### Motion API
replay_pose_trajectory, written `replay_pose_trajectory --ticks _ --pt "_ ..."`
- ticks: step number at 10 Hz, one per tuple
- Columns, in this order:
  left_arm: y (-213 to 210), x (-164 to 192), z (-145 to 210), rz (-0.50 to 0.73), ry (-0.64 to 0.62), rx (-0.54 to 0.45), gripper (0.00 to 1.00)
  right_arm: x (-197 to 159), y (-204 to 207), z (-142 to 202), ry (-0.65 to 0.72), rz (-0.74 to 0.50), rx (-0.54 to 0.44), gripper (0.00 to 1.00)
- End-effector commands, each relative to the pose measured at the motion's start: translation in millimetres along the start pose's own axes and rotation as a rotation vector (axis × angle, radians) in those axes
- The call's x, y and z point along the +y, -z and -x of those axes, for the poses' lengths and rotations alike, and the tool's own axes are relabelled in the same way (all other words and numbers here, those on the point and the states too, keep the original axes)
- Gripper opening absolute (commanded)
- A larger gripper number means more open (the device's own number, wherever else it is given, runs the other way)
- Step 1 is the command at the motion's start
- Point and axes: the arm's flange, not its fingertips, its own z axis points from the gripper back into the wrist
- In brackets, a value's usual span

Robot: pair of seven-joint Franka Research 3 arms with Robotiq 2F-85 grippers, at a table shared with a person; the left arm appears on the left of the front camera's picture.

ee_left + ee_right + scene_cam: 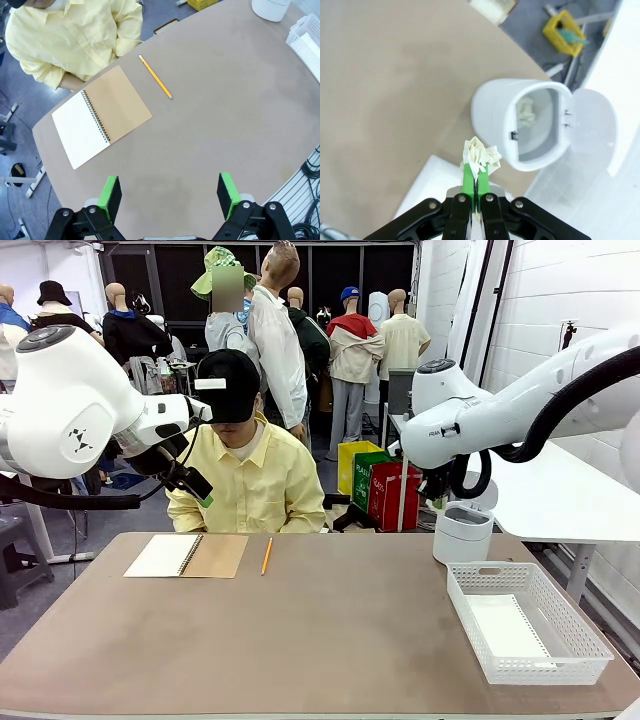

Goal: Sort the paper based on its condition.
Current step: If a person hands you a paper, place it in the Organizing basket , and if it's crumpled, put it in the Trash can.

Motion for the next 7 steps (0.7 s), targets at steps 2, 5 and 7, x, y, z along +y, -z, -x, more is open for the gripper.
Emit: replay_pose_trajectory --ticks 2,5,7 --pt "0 1 0 0.001 0.000 -0.001 1.00 -21 16 -22 0.014 0.139 -0.012 0.01" --pt "0 1 0 0.001 0.000 -0.001 1.00 -34 34 -23 0.018 0.189 0.010 0.01" --pt "0 1 0 0.001 0.000 -0.001 1.00 -42 44 -17 0.040 0.210 0.038 0.01"
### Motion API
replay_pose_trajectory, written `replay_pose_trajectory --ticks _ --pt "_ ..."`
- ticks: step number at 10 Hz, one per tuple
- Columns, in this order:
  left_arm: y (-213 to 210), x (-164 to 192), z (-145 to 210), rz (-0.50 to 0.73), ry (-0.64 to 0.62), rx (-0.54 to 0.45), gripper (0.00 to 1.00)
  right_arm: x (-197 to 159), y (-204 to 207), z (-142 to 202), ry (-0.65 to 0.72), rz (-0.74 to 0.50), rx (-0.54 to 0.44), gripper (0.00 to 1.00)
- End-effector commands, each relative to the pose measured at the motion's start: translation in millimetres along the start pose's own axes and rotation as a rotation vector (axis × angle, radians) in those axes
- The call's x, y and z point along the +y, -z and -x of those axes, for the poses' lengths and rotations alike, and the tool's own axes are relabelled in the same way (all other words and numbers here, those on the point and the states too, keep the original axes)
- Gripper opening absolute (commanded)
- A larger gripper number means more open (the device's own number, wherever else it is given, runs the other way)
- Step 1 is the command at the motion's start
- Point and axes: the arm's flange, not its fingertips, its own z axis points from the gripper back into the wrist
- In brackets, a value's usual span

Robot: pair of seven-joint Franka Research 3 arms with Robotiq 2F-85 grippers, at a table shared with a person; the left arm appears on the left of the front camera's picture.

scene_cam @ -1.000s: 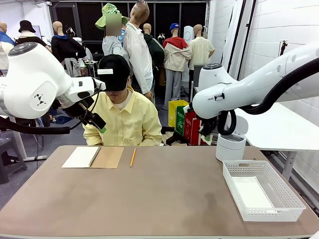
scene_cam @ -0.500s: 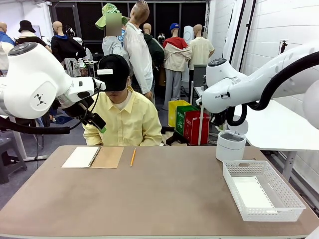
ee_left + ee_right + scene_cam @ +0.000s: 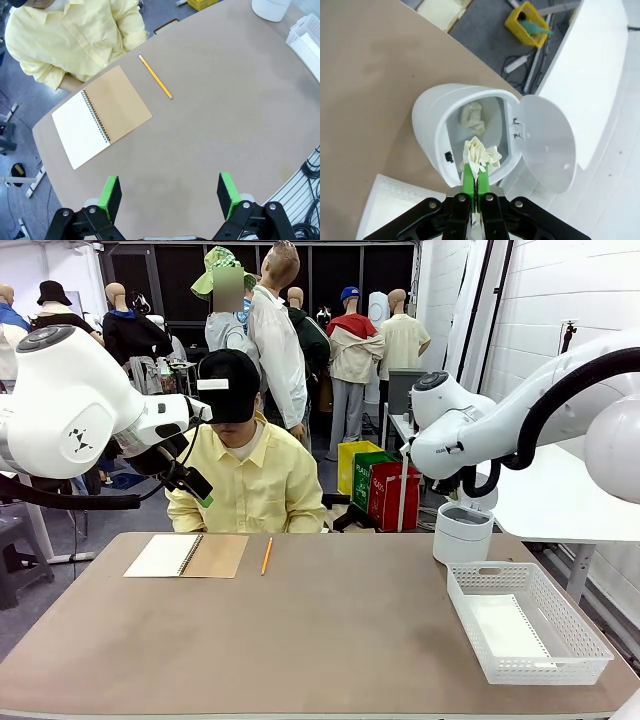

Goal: Sort the paper based on its condition.
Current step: If a person hands you a paper, place it in the Organizing basket , and if it's crumpled, put it in the Trash can.

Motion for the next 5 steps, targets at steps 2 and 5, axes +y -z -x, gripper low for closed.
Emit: replay_pose_trajectory --ticks 2,5 --pt "0 1 0 0.001 0.000 -0.001 1.00 -6 17 3 0.035 0.041 0.028 0.01" --pt "0 1 0 0.001 0.000 -0.001 1.00 -10 34 6 0.049 0.042 0.040 0.01"
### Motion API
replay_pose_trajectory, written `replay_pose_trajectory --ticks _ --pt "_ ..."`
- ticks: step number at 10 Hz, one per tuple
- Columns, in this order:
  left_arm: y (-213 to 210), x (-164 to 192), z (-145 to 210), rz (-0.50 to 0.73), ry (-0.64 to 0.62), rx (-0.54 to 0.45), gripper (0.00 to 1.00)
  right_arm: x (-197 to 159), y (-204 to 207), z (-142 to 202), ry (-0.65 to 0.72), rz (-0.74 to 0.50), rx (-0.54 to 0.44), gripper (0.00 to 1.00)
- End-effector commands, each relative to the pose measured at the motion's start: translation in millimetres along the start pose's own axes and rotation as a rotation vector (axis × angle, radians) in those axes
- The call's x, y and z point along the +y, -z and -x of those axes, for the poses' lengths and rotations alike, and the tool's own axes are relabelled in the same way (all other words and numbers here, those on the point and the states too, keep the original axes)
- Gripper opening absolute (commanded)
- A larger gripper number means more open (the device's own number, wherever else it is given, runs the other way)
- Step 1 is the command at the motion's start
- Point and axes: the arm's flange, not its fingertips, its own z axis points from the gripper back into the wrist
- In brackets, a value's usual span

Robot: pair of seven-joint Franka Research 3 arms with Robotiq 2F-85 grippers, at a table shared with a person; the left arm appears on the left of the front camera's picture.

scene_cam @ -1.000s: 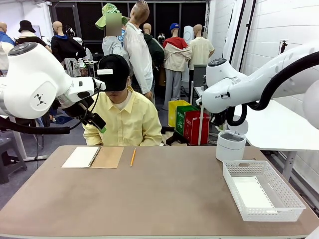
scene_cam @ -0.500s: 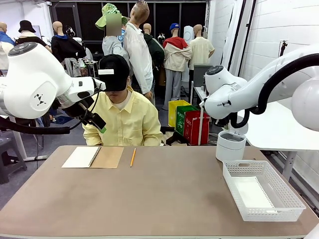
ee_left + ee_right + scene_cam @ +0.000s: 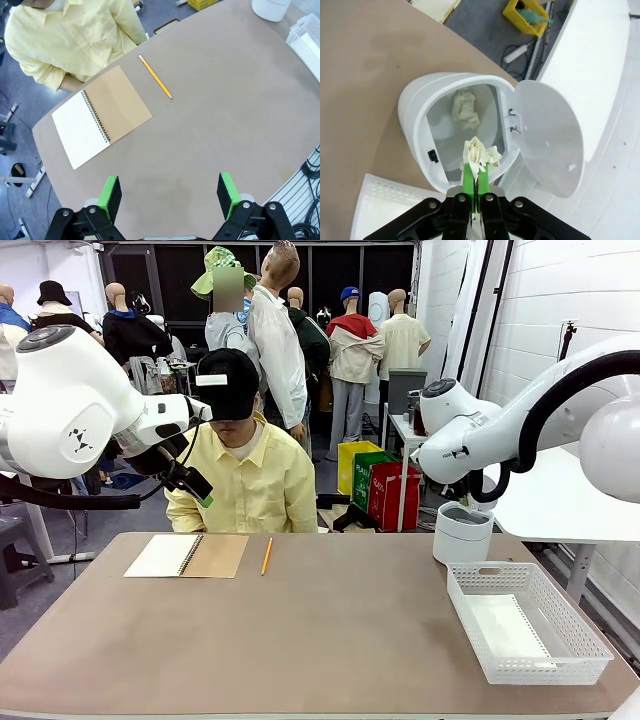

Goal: Sort the paper based on its condition.
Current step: If a person hands you a paper, place it in the Organizing basket , and if it's crumpled, put it in the Trash can.

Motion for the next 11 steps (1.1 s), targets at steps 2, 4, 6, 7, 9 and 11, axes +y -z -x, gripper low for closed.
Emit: replay_pose_trajectory --ticks 2,4,6,7,9,11 --pt "0 1 0 0.001 0.000 -0.001 1.00 0 16 -2 0.030 0.053 0.004 0.01" --pt "0 1 0 0.001 0.000 -0.001 1.00 -4 22 -1 0.034 0.047 0.012 0.01" --pt "0 1 0 0.001 0.000 -0.001 1.00 -8 28 -4 0.048 0.046 0.017 0.04" --pt "0 1 0 0.001 0.000 -0.001 1.00 -9 29 -6 0.054 0.045 0.015 0.15" --pt "0 1 0 0.001 0.000 -0.001 1.00 -10 30 -8 0.067 0.041 0.011 0.55" --pt "0 1 0 0.001 0.000 -0.001 1.00 -9 29 -7 0.076 0.034 0.012 0.95"
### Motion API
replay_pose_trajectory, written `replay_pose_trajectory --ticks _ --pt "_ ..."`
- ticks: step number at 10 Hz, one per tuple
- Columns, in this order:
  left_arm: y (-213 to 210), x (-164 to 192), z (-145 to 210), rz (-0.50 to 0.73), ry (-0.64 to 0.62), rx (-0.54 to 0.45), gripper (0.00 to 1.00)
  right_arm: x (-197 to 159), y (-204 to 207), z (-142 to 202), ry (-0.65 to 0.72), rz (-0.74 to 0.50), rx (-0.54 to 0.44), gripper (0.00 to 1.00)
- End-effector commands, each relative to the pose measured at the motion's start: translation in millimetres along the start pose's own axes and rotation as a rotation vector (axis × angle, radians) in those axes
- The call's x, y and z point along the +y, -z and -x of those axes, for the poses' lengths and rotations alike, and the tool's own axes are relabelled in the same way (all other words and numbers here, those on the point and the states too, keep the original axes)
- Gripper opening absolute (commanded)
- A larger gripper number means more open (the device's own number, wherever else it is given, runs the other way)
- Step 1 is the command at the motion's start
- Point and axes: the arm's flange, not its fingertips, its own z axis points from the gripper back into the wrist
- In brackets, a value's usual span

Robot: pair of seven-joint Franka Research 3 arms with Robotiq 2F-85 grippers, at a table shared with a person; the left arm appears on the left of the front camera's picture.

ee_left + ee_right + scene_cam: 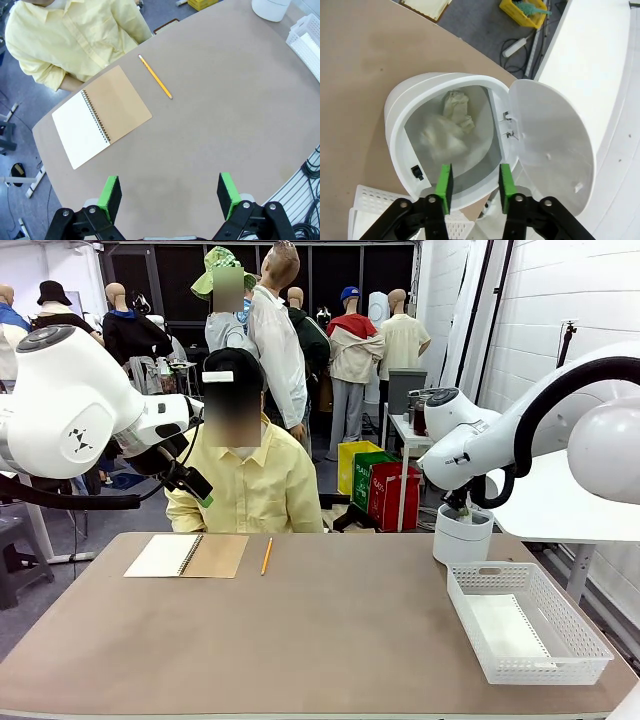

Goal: Sort the paper based on its condition.
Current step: If a person hands you a paper, place it in the Organizing basket , and if it's crumpled, put it in the Trash can.

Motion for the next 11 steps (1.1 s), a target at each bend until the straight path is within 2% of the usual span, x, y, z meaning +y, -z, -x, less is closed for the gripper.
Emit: replay_pose_trajectory --ticks 1,7,8,11 --pt "0 1 0 0.001 0.000 -0.001 1.00 -1 2 -4 0.029 0.032 -0.007 1.00" --pt "0 1 0 0.001 0.000 -0.001 1.00 -2 -17 0 0.062 0.004 -0.011 1.00" --pt "0 1 0 0.001 0.000 -0.001 1.00 -3 -10 0 0.010 0.005 -0.012 1.00" --pt "0 1 0 0.001 0.000 -0.001 1.00 -3 -10 0 0.010 0.005 -0.012 1.00"
